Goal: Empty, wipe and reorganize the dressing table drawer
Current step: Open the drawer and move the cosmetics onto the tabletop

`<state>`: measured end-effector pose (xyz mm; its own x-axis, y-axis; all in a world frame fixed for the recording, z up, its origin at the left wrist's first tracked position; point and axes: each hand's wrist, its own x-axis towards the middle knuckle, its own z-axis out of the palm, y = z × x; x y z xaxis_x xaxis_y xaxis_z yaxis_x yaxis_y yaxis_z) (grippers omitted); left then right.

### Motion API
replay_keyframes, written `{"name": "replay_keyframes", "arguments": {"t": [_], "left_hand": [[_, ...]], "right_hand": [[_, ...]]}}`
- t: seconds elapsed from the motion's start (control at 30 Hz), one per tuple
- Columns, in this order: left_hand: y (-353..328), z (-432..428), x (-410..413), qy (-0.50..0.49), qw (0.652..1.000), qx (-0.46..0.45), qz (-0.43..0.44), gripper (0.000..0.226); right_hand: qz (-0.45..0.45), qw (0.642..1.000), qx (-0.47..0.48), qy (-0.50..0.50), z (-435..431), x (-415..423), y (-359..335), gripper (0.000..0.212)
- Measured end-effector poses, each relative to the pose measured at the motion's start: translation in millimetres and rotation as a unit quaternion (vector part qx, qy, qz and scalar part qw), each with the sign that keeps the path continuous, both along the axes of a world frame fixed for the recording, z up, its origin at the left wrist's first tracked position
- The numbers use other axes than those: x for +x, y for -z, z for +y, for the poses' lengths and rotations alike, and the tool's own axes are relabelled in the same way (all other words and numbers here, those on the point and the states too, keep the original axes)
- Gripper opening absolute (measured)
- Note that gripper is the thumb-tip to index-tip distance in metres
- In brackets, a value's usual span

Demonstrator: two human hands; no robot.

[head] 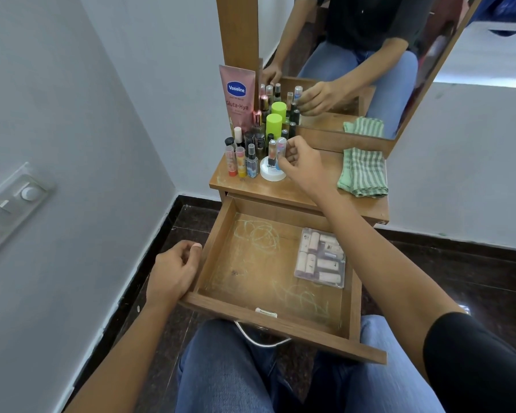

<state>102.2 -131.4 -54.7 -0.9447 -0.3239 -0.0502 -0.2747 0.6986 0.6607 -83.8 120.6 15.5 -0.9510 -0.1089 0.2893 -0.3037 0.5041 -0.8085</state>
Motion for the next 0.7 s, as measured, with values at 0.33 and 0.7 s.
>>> {"name": "replay_keyframes", "arguments": {"t": [0.33, 0.7], "left_hand": [[2, -1, -1, 0.001, 1.0, 0.005, -0.002, 0.028], [3, 0, 1, -0.007, 1.0, 0.001, 0.003, 0.026]], "right_hand": [[-0.242, 0.94, -0.208, 0.121, 13, 98, 5, 0.017], [-0.467, 0.55, -0.638, 0.269, 15, 194, 48, 0.013]]}}
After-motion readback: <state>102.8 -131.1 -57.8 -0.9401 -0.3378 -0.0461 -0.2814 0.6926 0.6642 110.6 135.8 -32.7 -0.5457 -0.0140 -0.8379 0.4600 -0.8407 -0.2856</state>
